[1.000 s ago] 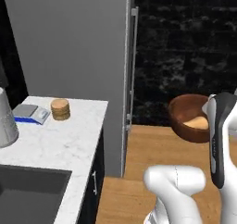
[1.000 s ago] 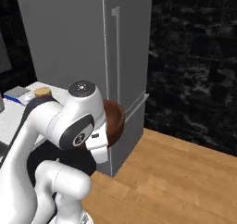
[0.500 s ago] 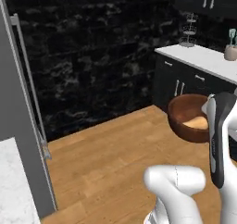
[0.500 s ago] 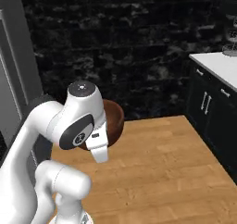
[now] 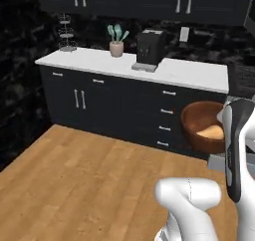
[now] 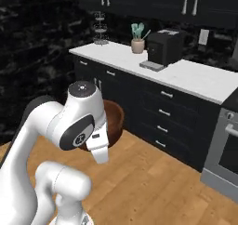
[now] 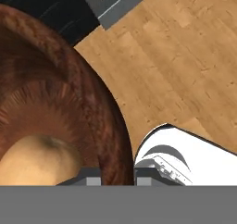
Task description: Pick the squash from the sink and place it in the bowl. Then pick the bowl and place it in the microwave. Then close the microwave door and press the start button.
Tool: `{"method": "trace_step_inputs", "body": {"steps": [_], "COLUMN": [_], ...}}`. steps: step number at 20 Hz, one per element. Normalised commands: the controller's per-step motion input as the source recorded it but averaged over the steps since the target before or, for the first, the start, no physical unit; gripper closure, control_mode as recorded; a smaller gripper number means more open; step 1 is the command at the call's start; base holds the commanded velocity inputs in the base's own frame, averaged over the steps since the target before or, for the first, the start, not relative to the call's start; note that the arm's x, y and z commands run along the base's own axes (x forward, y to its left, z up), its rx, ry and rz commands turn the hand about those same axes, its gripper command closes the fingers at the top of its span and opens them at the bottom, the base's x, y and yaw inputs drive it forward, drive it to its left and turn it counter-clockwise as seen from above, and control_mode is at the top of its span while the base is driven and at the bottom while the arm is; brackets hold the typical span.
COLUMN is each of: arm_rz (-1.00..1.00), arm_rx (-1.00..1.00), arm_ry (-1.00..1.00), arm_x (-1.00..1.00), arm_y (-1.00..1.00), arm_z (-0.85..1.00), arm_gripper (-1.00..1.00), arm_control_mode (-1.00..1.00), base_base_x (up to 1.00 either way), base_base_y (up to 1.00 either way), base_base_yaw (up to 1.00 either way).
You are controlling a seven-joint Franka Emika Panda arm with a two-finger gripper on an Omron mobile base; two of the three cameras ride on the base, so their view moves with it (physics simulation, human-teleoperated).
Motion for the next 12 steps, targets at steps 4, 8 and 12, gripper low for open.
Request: {"method": "trace_step_inputs", "body": {"steps": [4,8,12], "arm_rz": [0.00,0.00,0.00], "arm_rx": [0.00,0.00,0.00], "arm_ry": [0.00,0.00,0.00], "arm_x": [0.00,0.00,0.00], "arm_y": [0.00,0.00,0.00], "arm_z": [0.00,0.00,0.00], "arm_gripper": [1.00,1.00,1.00], "arm_control_mode": [1.00,1.00,1.00], "base_base_x": [0.14,0.17,0.55], "base_base_y": [0.00,-0.14,-0.61], "base_base_yaw": [-0.93,-0.78,-0.51]}}
